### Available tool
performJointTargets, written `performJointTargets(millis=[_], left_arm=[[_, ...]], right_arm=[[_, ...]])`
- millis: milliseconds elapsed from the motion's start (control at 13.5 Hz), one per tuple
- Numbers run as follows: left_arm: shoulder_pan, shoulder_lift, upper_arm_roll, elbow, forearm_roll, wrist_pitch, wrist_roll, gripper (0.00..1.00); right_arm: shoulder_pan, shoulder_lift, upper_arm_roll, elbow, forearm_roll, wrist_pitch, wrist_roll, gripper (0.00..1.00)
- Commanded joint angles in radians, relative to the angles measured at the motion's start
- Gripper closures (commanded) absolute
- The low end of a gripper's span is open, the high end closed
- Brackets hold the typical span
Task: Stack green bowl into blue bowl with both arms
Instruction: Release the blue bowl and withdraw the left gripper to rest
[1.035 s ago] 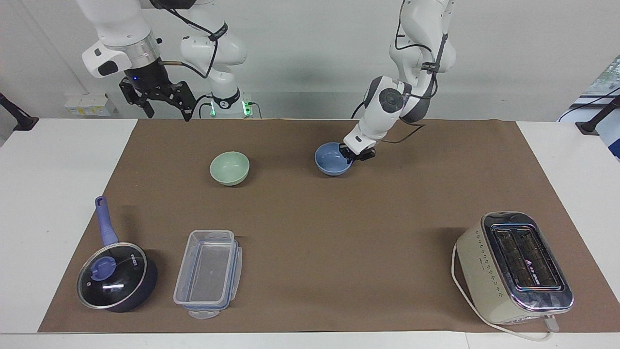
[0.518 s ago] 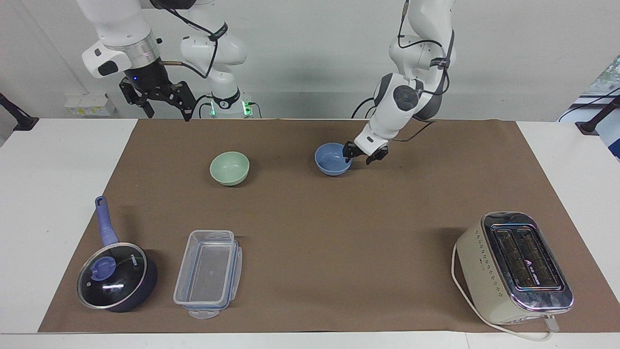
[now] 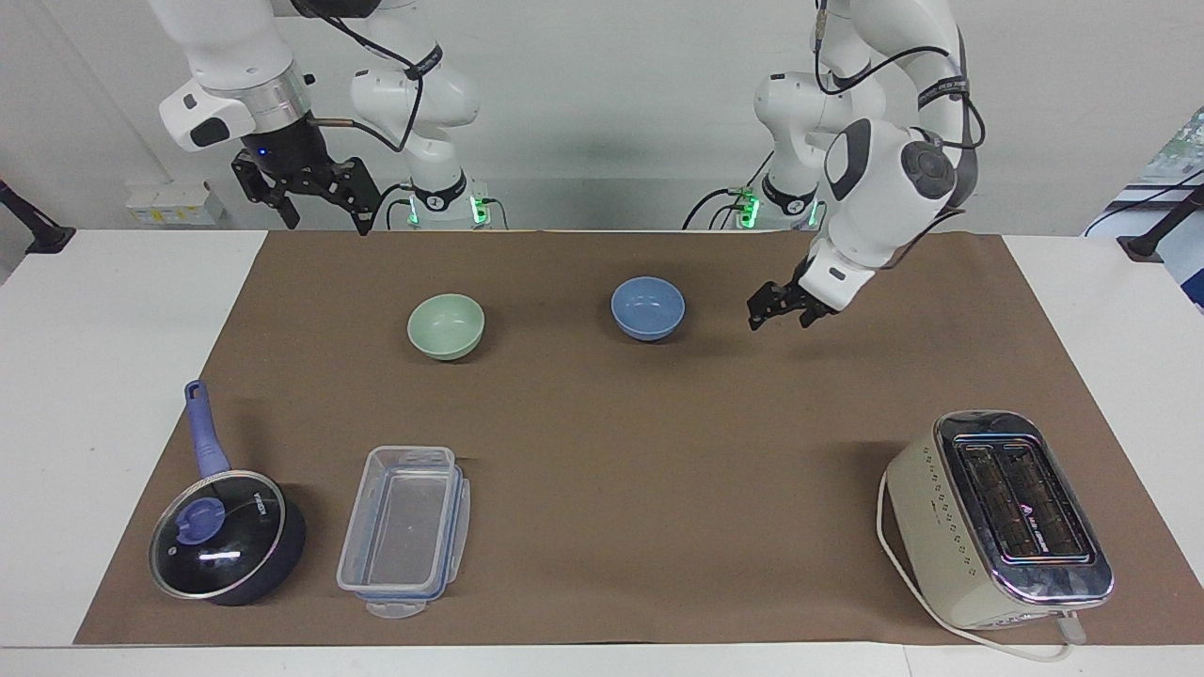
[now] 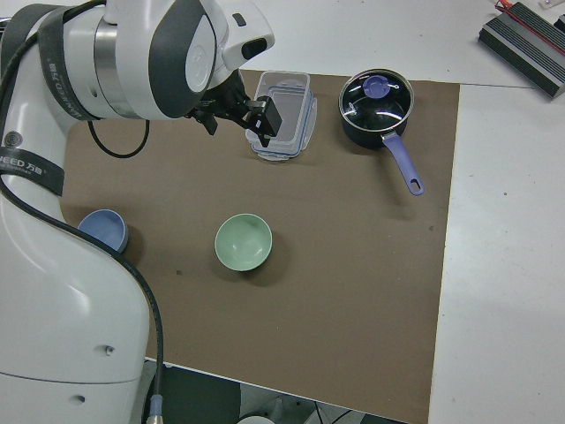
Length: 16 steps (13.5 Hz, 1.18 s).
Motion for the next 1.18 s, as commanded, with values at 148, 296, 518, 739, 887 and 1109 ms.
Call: performJointTargets(millis=[148,296,518,739,887,1109], left_arm=[[0.112,0.038,-0.009,0.175,0.088,-0.106,0.079,0.0],[0.114,0.037,-0.011,0.242,0.2,-0.131,0.094,0.0],[0.155,0.041,-0.009,0.328,0.217,-0.24,0.181,0.0],[0.157,0.039,-0.009,0.394,0.225,-0.344,0.199,0.0],[0.154,0.038,-0.011,0.439,0.225,-0.404,0.196,0.0],[0.154,0.037,-0.011,0.45,0.216,-0.455,0.197,0.0]], right_arm=[[-0.011,-0.021,0.001,-0.025,0.0,0.02,-0.011,0.0],[-0.011,-0.021,0.001,-0.027,0.0,0.021,-0.003,0.0],[-0.011,-0.021,0.001,-0.027,0.0,0.021,-0.003,0.0],[-0.011,-0.023,0.001,-0.028,0.0,0.023,-0.002,0.0],[-0.011,-0.024,0.001,-0.048,0.0,0.023,-0.003,0.0],[-0.012,-0.054,-0.001,-0.141,0.0,0.116,-0.011,0.0]])
